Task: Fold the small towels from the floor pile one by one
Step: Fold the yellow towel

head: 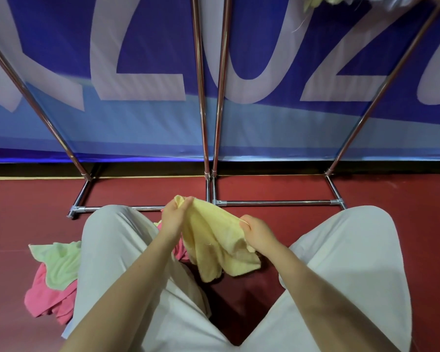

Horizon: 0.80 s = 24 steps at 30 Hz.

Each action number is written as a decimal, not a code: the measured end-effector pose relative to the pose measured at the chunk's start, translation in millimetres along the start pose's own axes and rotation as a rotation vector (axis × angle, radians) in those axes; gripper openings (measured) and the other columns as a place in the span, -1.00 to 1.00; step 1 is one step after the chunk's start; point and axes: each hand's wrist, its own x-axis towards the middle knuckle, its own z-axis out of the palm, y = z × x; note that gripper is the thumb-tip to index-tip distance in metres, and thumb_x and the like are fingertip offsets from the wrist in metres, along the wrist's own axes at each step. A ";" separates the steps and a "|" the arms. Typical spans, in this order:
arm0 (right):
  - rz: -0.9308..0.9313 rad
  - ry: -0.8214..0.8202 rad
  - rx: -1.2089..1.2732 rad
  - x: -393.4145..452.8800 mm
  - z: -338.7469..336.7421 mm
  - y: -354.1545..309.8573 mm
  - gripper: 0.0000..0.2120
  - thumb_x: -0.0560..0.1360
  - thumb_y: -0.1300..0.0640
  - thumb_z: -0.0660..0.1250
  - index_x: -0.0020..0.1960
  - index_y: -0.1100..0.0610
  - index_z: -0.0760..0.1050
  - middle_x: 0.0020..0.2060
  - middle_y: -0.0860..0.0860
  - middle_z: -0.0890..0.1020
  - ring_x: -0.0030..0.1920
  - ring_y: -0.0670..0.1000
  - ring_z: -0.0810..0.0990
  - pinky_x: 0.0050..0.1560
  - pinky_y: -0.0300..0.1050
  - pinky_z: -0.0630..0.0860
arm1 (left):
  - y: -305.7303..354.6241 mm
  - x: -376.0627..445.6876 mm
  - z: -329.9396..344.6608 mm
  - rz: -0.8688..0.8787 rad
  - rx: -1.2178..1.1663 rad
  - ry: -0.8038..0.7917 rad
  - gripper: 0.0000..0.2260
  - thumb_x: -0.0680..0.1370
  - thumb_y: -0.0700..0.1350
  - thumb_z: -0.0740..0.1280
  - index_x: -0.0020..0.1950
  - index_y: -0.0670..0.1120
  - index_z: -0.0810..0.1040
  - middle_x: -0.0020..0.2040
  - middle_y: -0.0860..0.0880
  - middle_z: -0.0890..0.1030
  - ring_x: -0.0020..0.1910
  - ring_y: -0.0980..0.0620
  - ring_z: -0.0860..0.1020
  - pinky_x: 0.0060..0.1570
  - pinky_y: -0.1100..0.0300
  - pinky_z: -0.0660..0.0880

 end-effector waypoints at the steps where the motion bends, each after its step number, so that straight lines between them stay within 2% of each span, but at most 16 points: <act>1: 0.019 0.006 0.010 1.1 0.1 2.9 -0.81 0.61 0.19 0.11 -0.01 0.18 0.49 -0.26 0.02 0.51 -0.18 0.08 0.47 -0.19 -0.04 0.33 | 0.2 2.8 -3.8 -0.014 -0.017 0.030 -0.80 0.57 0.00 0.33 -0.13 -0.12 0.57 -0.21 -0.04 0.54 -0.20 0.01 0.47 -0.16 0.09 0.39; 6: 0.139 0.011 0.381 2.4 -1.0 -6.7 -0.81 0.60 0.22 0.12 -0.05 0.14 0.51 -0.16 0.04 0.55 -0.12 0.02 0.48 -0.20 -0.15 0.34 | -5.3 11.0 -15.4 -0.027 0.000 0.071 -0.75 0.61 0.01 0.25 -0.18 -0.12 0.48 -0.22 -0.05 0.49 -0.18 0.00 0.44 -0.10 0.07 0.37; 8: 0.192 0.041 0.558 2.8 -5.7 -13.5 -0.79 0.61 0.20 0.12 0.04 0.14 0.54 -0.10 0.03 0.58 -0.07 0.01 0.52 -0.15 -0.17 0.40 | -8.4 14.4 -16.9 -0.015 0.059 0.080 -0.71 0.65 -0.02 0.16 -0.22 -0.10 0.44 -0.24 -0.04 0.46 -0.18 -0.02 0.41 -0.13 0.08 0.33; 10: 0.236 0.088 0.740 2.7 -12.9 -18.1 -0.80 0.62 0.16 0.15 0.06 0.13 0.56 -0.08 0.03 0.61 -0.06 0.00 0.56 -0.13 -0.18 0.45 | -10.6 17.1 -18.4 -0.018 0.125 0.076 -0.66 0.67 -0.05 0.05 -0.16 -0.09 0.53 -0.22 -0.05 0.48 -0.18 -0.03 0.43 -0.17 0.10 0.35; 12: 0.256 0.142 0.843 1.4 -21.7 -21.5 -0.81 0.61 0.13 0.19 -0.06 0.09 0.57 -0.16 -0.01 0.62 -0.13 -0.03 0.57 -0.18 -0.22 0.47 | -11.4 18.4 -19.3 -0.005 0.146 0.072 -0.63 0.69 -0.06 0.01 -0.04 -0.11 0.58 -0.25 -0.06 0.49 -0.21 -0.04 0.47 -0.22 0.14 0.39; 14: 0.264 0.210 0.834 1.6 -28.6 -22.2 -0.80 0.60 0.12 0.20 -0.09 0.13 0.57 -0.22 -0.02 0.60 -0.18 -0.05 0.53 -0.21 -0.25 0.44 | -9.1 16.8 -21.0 0.060 0.169 0.095 -0.65 0.70 -0.08 0.02 0.00 -0.12 0.59 -0.26 0.00 0.53 -0.20 0.01 0.51 -0.19 0.27 0.40; 16: 0.252 0.262 0.721 2.5 -32.6 -20.7 -0.77 0.61 0.12 0.17 -0.10 0.17 0.54 -0.28 0.00 0.53 -0.22 -0.02 0.47 -0.26 -0.23 0.39 | -7.1 15.6 -22.6 0.139 0.238 0.111 -0.65 0.70 -0.10 0.03 0.06 -0.14 0.61 -0.18 0.00 0.60 -0.16 0.09 0.52 -0.15 0.37 0.40; 18: 0.246 0.298 0.492 3.3 -33.9 -16.3 -0.73 0.62 0.08 0.12 -0.18 0.18 0.45 -0.33 0.00 0.47 -0.21 0.05 0.44 -0.24 -0.11 0.31 | -7.8 17.1 -25.2 0.168 0.305 0.130 -0.63 0.69 -0.07 0.03 0.11 -0.14 0.62 -0.07 -0.06 0.62 -0.05 0.04 0.51 -0.02 0.20 0.40; 19: 0.261 0.321 0.372 2.8 -33.9 -13.6 -0.70 0.62 0.05 0.10 -0.22 0.16 0.40 -0.34 -0.01 0.45 -0.20 0.07 0.45 -0.23 -0.08 0.29 | -8.9 17.8 -25.5 0.154 0.320 0.132 -0.62 0.69 -0.05 0.03 0.06 -0.13 0.62 -0.08 -0.08 0.61 -0.07 0.00 0.51 -0.05 0.15 0.39; 21: 0.293 0.390 0.237 0.5 -34.5 -8.3 -0.64 0.63 0.02 0.08 -0.30 0.12 0.31 -0.37 0.00 0.44 -0.23 0.11 0.45 -0.25 -0.06 0.27 | -10.8 19.0 -24.7 0.135 0.362 0.129 -0.62 0.69 -0.02 0.05 -0.16 -0.14 0.54 -0.24 -0.11 0.55 -0.21 -0.05 0.47 -0.21 0.10 0.34; 24: 0.327 0.453 0.233 0.2 -35.9 -2.4 -0.61 0.63 0.02 0.08 -0.33 0.14 0.31 -0.34 0.04 0.48 -0.21 0.13 0.47 -0.23 -0.06 0.28 | -11.1 18.5 -21.2 0.142 0.418 0.113 -0.59 0.68 -0.02 0.10 -0.33 -0.16 0.34 -0.39 -0.08 0.41 -0.33 -0.05 0.36 -0.32 0.09 0.25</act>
